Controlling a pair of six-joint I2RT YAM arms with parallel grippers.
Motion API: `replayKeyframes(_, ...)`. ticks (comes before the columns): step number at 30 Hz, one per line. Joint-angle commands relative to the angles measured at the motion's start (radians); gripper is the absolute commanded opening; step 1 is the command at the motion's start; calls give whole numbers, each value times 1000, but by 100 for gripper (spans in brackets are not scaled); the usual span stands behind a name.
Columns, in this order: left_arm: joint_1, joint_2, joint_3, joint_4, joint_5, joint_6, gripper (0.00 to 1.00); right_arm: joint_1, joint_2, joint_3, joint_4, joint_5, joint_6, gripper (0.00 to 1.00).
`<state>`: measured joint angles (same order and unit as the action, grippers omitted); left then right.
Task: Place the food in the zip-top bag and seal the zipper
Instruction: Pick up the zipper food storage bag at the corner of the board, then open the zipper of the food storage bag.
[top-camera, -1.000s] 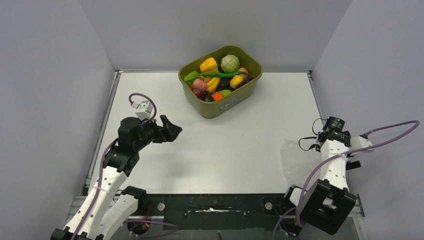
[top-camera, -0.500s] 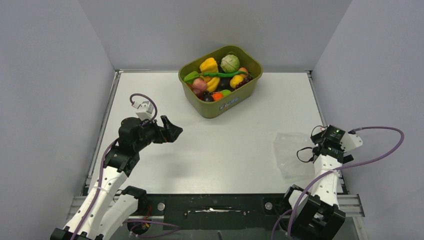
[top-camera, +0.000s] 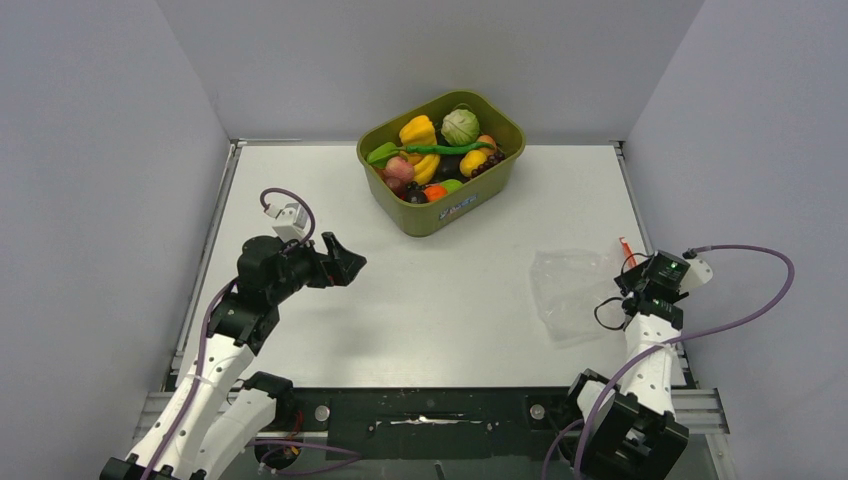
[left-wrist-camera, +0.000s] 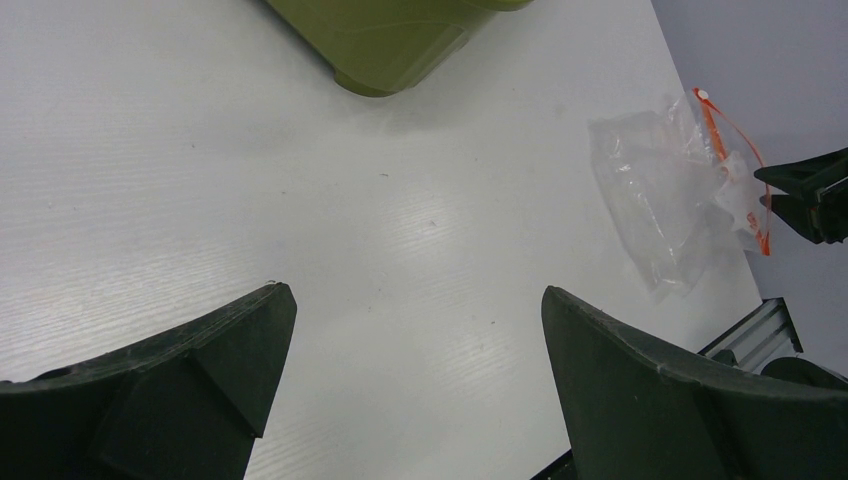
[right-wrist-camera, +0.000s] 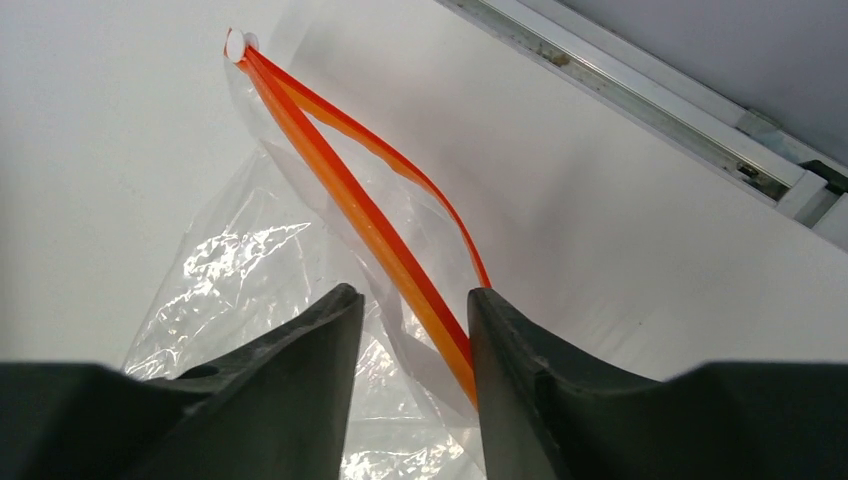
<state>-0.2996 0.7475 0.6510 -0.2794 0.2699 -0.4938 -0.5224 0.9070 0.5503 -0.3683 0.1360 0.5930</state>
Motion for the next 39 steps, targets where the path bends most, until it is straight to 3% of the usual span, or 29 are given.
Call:
replayKeyframes(1,-3,-16,10,62,6,0,96,14,-17,-4,74,-50,-23,36)
replayKeyframes(8,-3,-3,10,62,7,2,95,80,-47,5,86,-50,-36,18)
replayKeyframes(13,-3,-3,11,59,0,5,93,213,-105,21,107,-33,-45,12)
replayKeyframes(26,-4,-19,10,60,-21,5,89,478,-193,43,140,-75,-43,5)
replayKeyframes(31,-3,-1,31,61,-10,-35,86,615,-227,40,193,-131,-57,5)
replayKeyframes(39,-5,25,98,72,52,-131,82,849,-242,50,275,-100,-84,4)
